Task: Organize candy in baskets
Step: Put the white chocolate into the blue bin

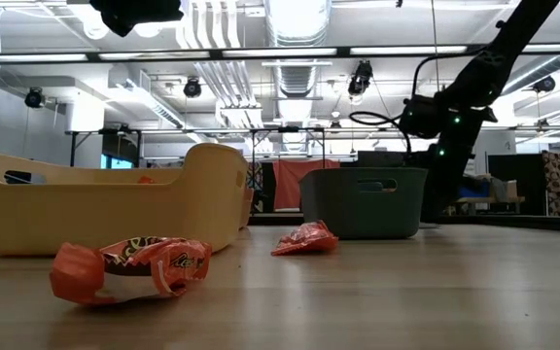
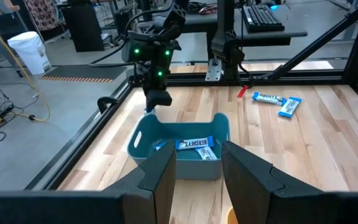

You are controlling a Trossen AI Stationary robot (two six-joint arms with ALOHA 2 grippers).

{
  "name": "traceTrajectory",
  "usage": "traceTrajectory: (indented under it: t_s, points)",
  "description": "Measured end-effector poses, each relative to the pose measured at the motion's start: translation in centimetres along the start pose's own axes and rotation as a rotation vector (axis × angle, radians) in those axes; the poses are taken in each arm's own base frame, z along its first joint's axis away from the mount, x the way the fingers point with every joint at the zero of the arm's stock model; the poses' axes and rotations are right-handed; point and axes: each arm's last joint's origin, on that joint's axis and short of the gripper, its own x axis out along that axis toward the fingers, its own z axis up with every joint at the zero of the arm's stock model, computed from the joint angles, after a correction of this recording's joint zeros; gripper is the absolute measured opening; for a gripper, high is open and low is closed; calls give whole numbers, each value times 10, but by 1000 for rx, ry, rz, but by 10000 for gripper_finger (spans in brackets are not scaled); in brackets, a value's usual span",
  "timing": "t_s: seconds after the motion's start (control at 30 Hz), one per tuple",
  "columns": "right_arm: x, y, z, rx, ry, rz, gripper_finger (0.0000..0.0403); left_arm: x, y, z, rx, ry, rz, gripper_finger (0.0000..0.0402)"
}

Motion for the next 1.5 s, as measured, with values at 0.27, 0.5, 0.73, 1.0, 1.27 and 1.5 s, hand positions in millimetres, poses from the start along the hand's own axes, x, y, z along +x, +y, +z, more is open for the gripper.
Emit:
traceTrajectory:
  t_s: [0.27, 0.5, 0.73, 1.0, 1.27, 1.5]
  points:
    - [-16, 0, -14, 9, 109, -17, 9, 0, 0, 0, 0, 0, 0, 113]
    - [-46, 8, -33, 52, 212, -23, 9, 0, 0, 0, -1, 0, 0, 113]
    - [-70, 27, -51, 53, 180, -55, 9, 0, 0, 0, -4, 0, 0, 113]
    - [-77, 25, -49, 93, -3, -247, 9, 5, -2, -2, -10, 19, 0, 113]
    - [-54, 27, -46, 140, -37, -248, 9, 9, -5, -5, -26, 38, 1, 113]
    - [-30, 23, -62, 181, 32, -293, 9, 9, -5, -5, -30, 38, 1, 113]
